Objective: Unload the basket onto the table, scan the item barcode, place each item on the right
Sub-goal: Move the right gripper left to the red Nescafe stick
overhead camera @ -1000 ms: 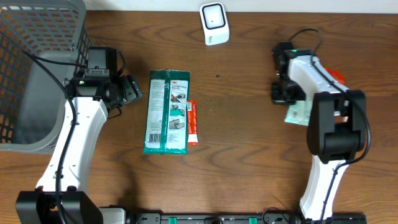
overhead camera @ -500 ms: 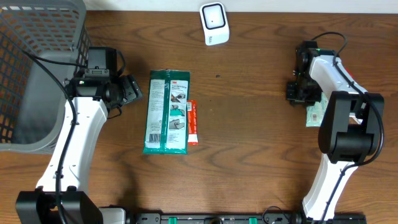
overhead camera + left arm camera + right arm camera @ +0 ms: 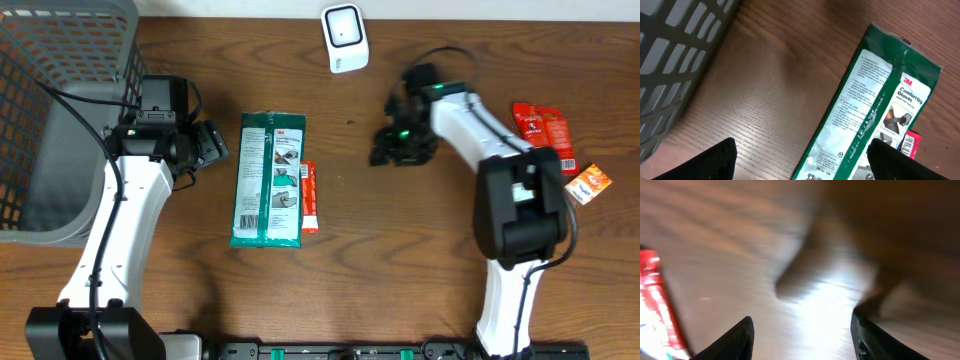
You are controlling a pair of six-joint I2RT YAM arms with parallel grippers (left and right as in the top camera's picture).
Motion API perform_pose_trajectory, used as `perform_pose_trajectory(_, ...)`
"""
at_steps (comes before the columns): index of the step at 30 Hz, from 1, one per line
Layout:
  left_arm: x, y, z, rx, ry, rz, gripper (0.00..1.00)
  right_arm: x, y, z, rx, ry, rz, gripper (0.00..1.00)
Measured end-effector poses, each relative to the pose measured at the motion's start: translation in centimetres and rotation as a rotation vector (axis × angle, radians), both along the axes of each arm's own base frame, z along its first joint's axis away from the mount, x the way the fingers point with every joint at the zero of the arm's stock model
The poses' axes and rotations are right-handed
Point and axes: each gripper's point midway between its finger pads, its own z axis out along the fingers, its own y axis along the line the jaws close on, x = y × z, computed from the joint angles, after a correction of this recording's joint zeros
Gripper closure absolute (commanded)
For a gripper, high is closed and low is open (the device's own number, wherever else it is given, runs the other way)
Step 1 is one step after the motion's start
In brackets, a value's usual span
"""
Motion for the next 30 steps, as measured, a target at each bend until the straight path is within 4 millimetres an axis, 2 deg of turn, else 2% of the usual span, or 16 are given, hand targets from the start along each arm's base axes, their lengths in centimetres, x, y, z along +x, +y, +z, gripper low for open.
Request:
perform_pose_trajectory(2,0.0,0.0,0.0,0.0,0.0,0.0,0.16,-0.8,2.2,0.0,0.009,0.004,0.029,0.44)
perform_pose_trajectory(4,0.0,0.0,0.0,0.0,0.0,0.0,0.16,-2.5,5.1,0.0,0.006,0.023,0.062,0.45)
perform_pose_trajectory(5,0.0,0.0,0.0,0.0,0.0,0.0,0.16,-2.9,5.6,-0.1,-0.001,0.026,0.065,0.46)
perform_pose_trajectory(6,0.0,0.0,0.0,0.0,0.0,0.0,0.16,-3.4,6.3,-0.2,-0.025,0.027,0.063,0.65)
perform_pose_trajectory(8,0.0,0.0,0.0,0.0,0.0,0.0,0.16,-4.1,7.1,-0.4,-0.053,0.027,0.063,0.72)
perform_pose_trajectory(14,0.0,0.0,0.0,0.0,0.0,0.0,0.16,-4.7,7.6,-0.4,-0.08,0.039,0.029,0.69)
perform_pose_trajectory(15,0.0,0.0,0.0,0.0,0.0,0.0,0.16,-4.9,7.6,-0.2,-0.083,0.039,0.017,0.69)
perform_pose_trajectory(18,0.0,0.0,0.0,0.0,0.0,0.0,0.16,-4.8,8.7,2.2,-0.097,-0.04,-0.001,0.71)
perform_pose_trajectory(19,0.0,0.0,0.0,0.0,0.0,0.0,0.16,-4.7,9.5,3.1,-0.111,-0.095,-0.002,0.7)
perform_pose_trajectory(21,0.0,0.0,0.0,0.0,0.0,0.0,0.16,-5.0,11.1,3.6,-0.113,-0.143,0.005,0.46)
perform_pose_trajectory(22,0.0,0.0,0.0,0.0,0.0,0.0,0.16,-5.2,12.1,3.7,-0.107,-0.166,0.01,0.38)
perform_pose_trajectory(23,0.0,0.0,0.0,0.0,0.0,0.0,0.16,-5.7,14.0,3.9,-0.087,-0.198,0.014,0.43)
perform_pose_trajectory(24,0.0,0.0,0.0,0.0,0.0,0.0,0.16,-6.4,15.0,3.8,-0.084,-0.203,0.02,0.54)
perform_pose_trajectory(25,0.0,0.0,0.0,0.0,0.0,0.0,0.16,-6.8,15.8,3.8,-0.075,-0.218,0.023,0.59)
perform_pose_trajectory(27,0.0,0.0,0.0,0.0,0.0,0.0,0.16,-7.3,16.7,3.6,-0.083,-0.236,0.021,0.64)
perform_pose_trajectory(30,0.0,0.0,0.0,0.0,0.0,0.0,0.16,-7.8,16.5,3.4,-0.147,-0.268,-0.006,0.72)
